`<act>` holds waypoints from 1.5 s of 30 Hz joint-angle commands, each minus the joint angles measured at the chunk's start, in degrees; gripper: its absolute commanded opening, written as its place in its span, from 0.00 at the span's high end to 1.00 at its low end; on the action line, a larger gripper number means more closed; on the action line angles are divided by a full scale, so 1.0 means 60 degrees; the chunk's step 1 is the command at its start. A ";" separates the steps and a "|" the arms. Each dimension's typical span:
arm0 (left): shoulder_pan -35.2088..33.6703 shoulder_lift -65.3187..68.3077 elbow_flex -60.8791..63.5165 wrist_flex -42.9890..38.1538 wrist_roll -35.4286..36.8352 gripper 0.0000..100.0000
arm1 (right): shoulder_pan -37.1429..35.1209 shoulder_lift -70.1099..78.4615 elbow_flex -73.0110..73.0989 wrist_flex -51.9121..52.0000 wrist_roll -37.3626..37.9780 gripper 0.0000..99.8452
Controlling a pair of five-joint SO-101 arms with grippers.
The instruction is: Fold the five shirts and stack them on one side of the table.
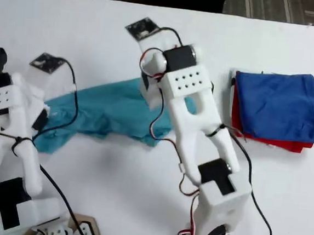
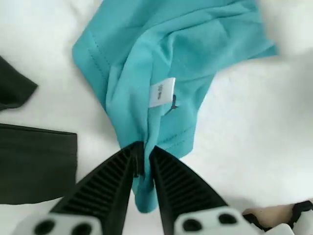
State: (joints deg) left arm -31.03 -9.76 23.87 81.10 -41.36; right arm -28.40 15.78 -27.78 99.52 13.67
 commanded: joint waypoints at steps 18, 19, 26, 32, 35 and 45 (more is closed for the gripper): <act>-0.0601 -0.0088 0.0286 -0.0908 0.1026 0.97 | 0.0974 -0.0886 0.4088 -0.6205 -0.0103 0.83; -0.0586 -0.0132 0.0447 -0.0952 0.1011 0.97 | 0.1048 -0.0886 0.3985 -0.6293 -0.0308 0.83; -0.0615 -0.0630 0.3011 -0.2637 0.0996 0.97 | 0.1385 -0.0886 0.3341 -0.6366 -0.0923 0.83; -0.0586 -0.3106 0.5575 -0.3795 0.1084 0.97 | 0.1326 -0.0183 0.3458 -0.6454 -0.0996 0.83; -0.0586 -0.4029 0.6234 -0.3795 0.1084 0.97 | 0.1194 0.0388 0.3414 -0.5985 -0.0982 0.84; -0.0586 -0.4366 0.7890 -0.5187 0.1084 0.97 | 0.0330 -0.0066 0.3443 -0.4447 -0.0073 0.98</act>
State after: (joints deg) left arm -34.29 -34.29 70.02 52.18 -35.21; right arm -26.11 20.26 -5.27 70.77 12.26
